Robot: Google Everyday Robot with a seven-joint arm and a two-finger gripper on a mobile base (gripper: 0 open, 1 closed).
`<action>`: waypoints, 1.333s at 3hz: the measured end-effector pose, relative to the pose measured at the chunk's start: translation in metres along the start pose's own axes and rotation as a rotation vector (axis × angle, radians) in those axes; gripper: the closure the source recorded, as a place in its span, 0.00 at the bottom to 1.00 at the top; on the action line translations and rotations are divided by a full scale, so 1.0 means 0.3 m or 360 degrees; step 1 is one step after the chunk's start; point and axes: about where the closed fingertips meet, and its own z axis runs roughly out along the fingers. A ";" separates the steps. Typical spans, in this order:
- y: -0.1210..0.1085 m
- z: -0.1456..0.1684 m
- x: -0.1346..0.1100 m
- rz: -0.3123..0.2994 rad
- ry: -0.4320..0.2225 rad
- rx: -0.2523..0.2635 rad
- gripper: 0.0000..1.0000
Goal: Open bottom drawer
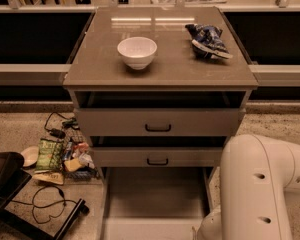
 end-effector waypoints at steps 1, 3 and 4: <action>-0.031 -0.115 -0.019 -0.0082 0.0037 0.0062 0.00; -0.024 -0.525 -0.075 -0.0190 -0.0032 0.0290 0.00; -0.083 -0.790 -0.113 -0.0135 -0.0128 0.0460 0.00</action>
Offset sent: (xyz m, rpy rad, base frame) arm 0.0680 -0.0268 0.2050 -0.0112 -0.2383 0.1806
